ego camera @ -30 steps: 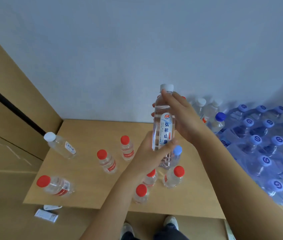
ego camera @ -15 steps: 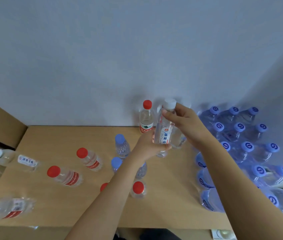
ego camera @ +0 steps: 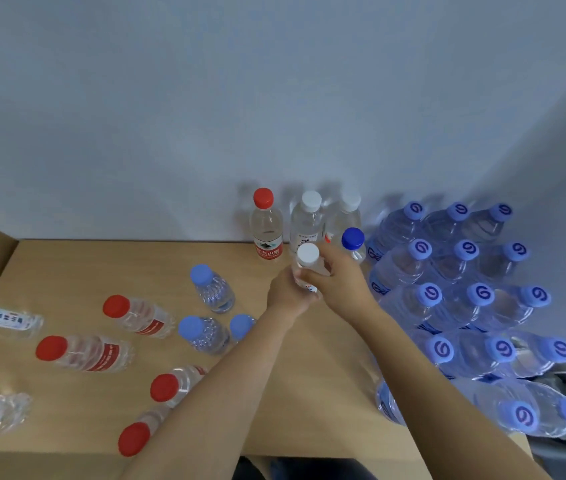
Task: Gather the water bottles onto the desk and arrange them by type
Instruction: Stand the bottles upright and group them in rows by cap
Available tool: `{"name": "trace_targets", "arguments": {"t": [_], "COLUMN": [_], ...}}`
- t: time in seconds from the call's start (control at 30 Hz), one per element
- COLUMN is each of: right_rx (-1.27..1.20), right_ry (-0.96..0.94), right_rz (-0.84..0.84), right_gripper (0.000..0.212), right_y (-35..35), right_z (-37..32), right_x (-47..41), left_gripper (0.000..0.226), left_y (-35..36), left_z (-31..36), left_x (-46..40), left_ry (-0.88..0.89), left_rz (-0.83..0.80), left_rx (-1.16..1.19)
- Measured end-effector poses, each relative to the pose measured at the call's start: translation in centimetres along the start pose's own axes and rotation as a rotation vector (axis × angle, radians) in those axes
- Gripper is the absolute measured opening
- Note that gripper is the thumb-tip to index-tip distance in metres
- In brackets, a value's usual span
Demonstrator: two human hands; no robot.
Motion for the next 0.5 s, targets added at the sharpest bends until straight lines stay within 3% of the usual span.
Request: {"name": "trace_targets", "arguments": {"t": [0.3,0.5], "right_rx": [0.218,0.422], "right_ry": [0.014,-0.012], "right_rz": [0.048,0.070], "right_gripper": [0.022,0.031], "right_y": [1.4,2.0], "right_z": [0.7,0.2], "right_x": [-0.6,-1.0], "left_gripper": [0.027,0.025], "left_y": [1.1,1.4], "left_z": [-1.5,-1.1], "left_x": [-1.5,-2.2], "left_ry": [-0.115,-0.159], "left_rz": [0.048,0.079], "left_rx": [-0.011,0.154]}}
Point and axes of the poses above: each hand's wrist, its own x-axis away from the middle knuckle, its own y-axis out of the palm, z = x × y, the point moved 3 cm from there along -x, towards the middle knuckle, and after that the axes turned 8 degrees about z, right-handed, at the moved point
